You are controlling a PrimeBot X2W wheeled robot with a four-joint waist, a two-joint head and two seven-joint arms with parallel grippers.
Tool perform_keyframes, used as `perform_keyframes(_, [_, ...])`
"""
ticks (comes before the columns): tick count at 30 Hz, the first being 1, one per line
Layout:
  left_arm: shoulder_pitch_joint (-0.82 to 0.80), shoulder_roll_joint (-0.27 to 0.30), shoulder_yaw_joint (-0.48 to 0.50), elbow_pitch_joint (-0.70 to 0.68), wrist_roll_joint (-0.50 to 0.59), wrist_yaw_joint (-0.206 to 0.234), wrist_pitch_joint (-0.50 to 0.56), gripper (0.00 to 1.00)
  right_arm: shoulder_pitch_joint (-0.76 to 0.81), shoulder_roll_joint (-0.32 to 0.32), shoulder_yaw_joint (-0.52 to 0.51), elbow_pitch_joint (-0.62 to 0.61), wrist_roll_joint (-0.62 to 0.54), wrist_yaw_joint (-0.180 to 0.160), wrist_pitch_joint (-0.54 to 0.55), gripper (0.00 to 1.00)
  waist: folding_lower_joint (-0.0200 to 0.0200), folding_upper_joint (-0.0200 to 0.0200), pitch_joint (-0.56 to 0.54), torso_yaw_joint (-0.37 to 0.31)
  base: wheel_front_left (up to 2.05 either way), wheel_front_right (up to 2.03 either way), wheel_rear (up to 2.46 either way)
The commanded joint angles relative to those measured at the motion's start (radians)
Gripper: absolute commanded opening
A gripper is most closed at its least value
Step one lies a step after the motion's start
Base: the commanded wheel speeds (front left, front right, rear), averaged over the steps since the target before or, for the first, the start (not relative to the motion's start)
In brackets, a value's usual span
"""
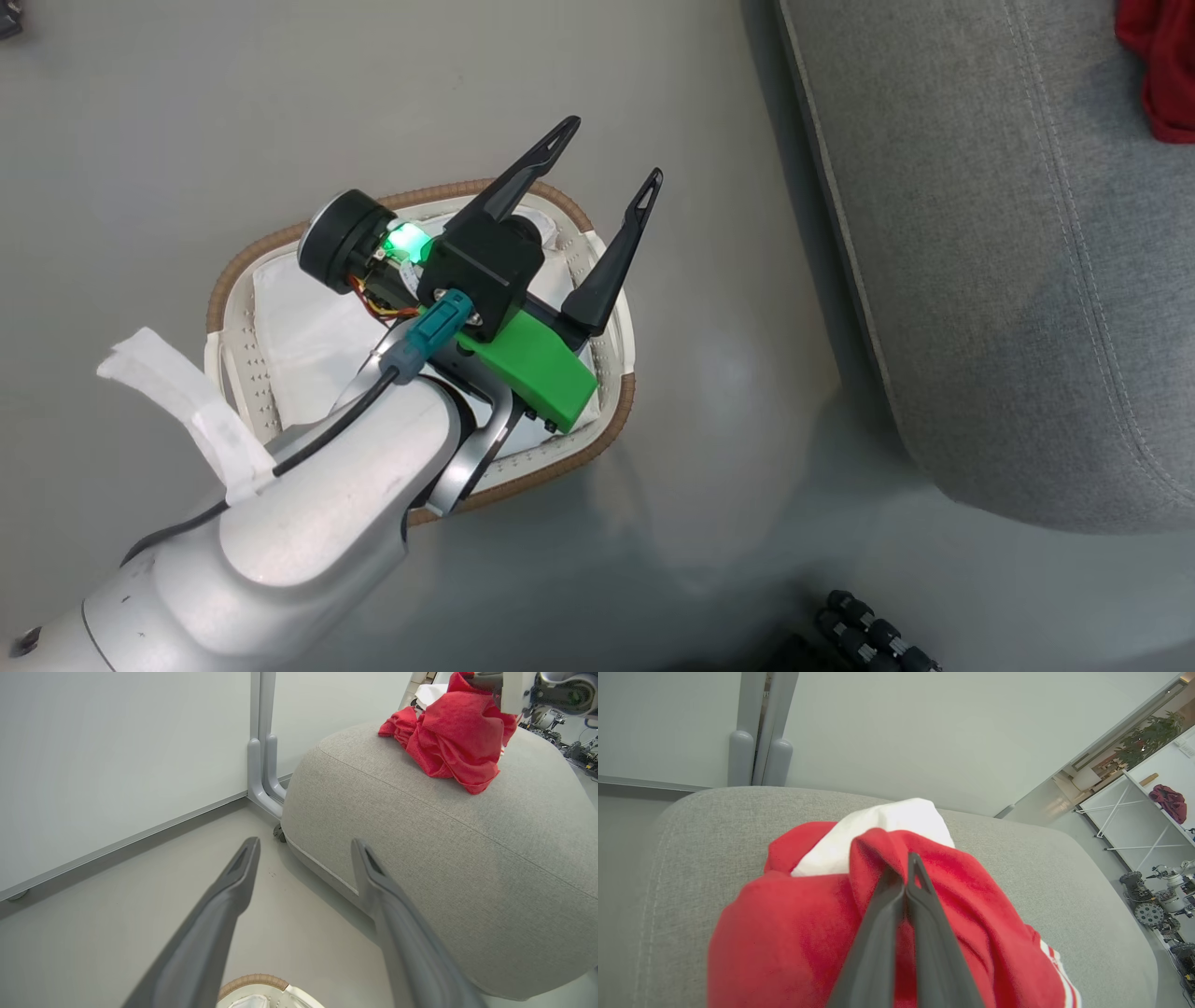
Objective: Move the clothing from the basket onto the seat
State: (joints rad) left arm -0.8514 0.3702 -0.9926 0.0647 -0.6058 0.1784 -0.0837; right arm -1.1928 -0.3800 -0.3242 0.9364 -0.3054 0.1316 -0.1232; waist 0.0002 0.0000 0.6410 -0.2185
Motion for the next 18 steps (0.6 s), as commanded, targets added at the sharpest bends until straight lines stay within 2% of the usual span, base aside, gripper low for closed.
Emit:
perform_keyframes(1, [-0.005, 0.009, 0.0, -0.009, 0.009, 0.008, 0.002, 1.0, 0.014, 0.004, -0.003, 0.018, -0.018, -0.002, -0.014, 0.0, -0.0002, 0.0, 0.012, -0.004, 0.0, 0.0, 0.0])
perform_keyframes(2, [-0.003, 0.012, 0.001, -0.01, 0.009, 0.01, 0.004, 1.0, 0.014, 0.014, -0.011, 0.031, -0.023, -0.002, -0.023, 0.0, -0.0002, 0.0, 0.013, -0.009, 0.0, 0.0, 0.0])
perform_keyframes(3, [-0.002, 0.013, 0.001, -0.011, 0.007, 0.012, 0.007, 1.0, 0.015, 0.021, -0.016, 0.042, -0.029, -0.002, -0.031, 0.19, -0.0002, 0.0, 0.013, -0.013, 0.0, 0.0, 0.0])
perform_keyframes(4, [0.001, 0.015, 0.0, -0.011, 0.007, 0.014, 0.009, 1.0, 0.019, 0.031, -0.017, 0.058, -0.037, -0.002, -0.039, 0.4, -0.0002, 0.0, 0.013, -0.018, 0.0, 0.0, 0.0])
perform_keyframes(5, [0.003, 0.017, 0.0, -0.012, 0.007, 0.016, 0.01, 1.0, 0.021, 0.039, -0.018, 0.07, -0.04, -0.002, -0.043, 0.93, -0.0002, 0.0, 0.011, -0.022, 0.0, 0.0, 0.0])
perform_keyframes(6, [0.007, 0.018, -0.001, -0.012, 0.005, 0.016, 0.008, 1.0, 0.019, 0.047, -0.022, 0.079, -0.041, -0.002, -0.056, 1.0, -0.0002, 0.0, 0.009, -0.027, 0.0, 0.0, 0.0])
perform_keyframes(11, [0.02, 0.017, 0.004, -0.009, -0.006, 0.017, -0.005, 1.0, 0.014, 0.062, -0.032, 0.115, -0.042, -0.002, -0.094, 1.0, -0.0002, 0.0, -0.019, -0.045, 0.0, 0.0, 0.0])
perform_keyframes(18, [0.035, 0.015, 0.022, 0.029, -0.028, 0.017, -0.047, 1.0, 0.014, 0.068, 0.02, 0.144, -0.044, -0.002, -0.125, 1.0, -0.0002, 0.0, -0.087, -0.049, 0.0, 0.0, 0.0])
